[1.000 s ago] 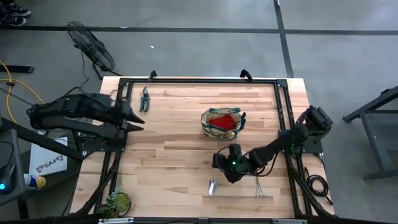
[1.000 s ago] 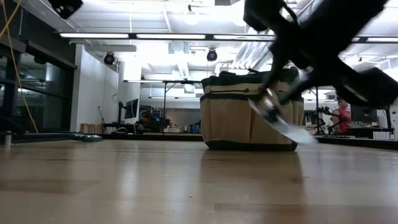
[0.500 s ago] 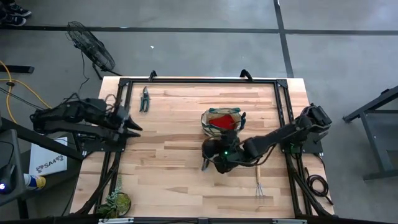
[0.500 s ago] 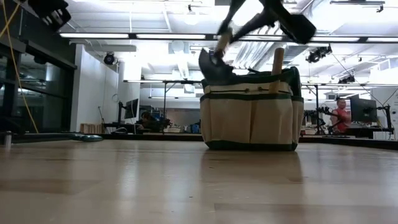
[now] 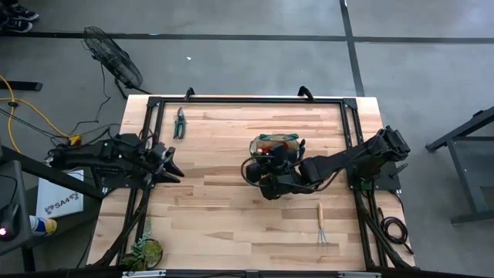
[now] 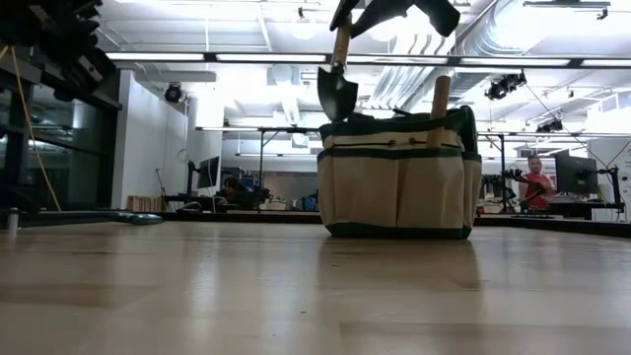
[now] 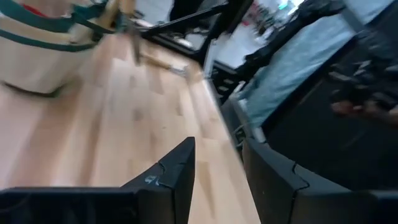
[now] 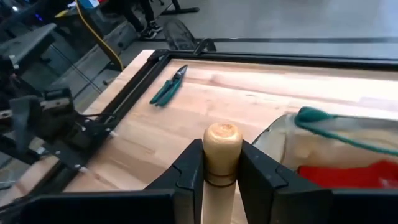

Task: Pick & Place Garden tools in Gardening bag
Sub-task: Put the trowel into the gardening bag

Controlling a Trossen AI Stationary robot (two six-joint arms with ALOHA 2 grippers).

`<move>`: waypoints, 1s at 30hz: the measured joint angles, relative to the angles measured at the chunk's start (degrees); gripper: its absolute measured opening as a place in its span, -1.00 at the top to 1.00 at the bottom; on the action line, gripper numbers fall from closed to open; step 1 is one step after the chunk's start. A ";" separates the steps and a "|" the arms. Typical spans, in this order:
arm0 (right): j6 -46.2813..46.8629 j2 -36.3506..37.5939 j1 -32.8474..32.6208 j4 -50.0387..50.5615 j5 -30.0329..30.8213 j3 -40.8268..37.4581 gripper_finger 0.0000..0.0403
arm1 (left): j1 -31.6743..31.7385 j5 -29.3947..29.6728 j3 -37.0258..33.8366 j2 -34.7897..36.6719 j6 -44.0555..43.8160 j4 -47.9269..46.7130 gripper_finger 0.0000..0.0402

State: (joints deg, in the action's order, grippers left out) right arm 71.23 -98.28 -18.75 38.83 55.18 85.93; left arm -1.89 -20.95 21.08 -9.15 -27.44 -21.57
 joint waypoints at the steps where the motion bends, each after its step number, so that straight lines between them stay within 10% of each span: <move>1: -1.03 0.00 0.29 0.00 0.01 0.00 0.70 | 0.00 -0.75 -1.49 0.68 -1.16 2.11 0.34; 16: -11.01 0.42 3.96 1.55 0.02 -0.04 0.70 | -0.01 -3.99 -19.41 7.30 -11.80 24.62 0.34; 30: -11.53 5.68 4.25 6.85 3.93 -0.04 0.70 | -0.02 -3.96 -19.98 7.66 -10.35 33.49 0.34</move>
State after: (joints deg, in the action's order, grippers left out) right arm 59.70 -92.60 -14.50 45.68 59.11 85.89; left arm -1.91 -24.92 1.10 -1.50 -37.79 11.92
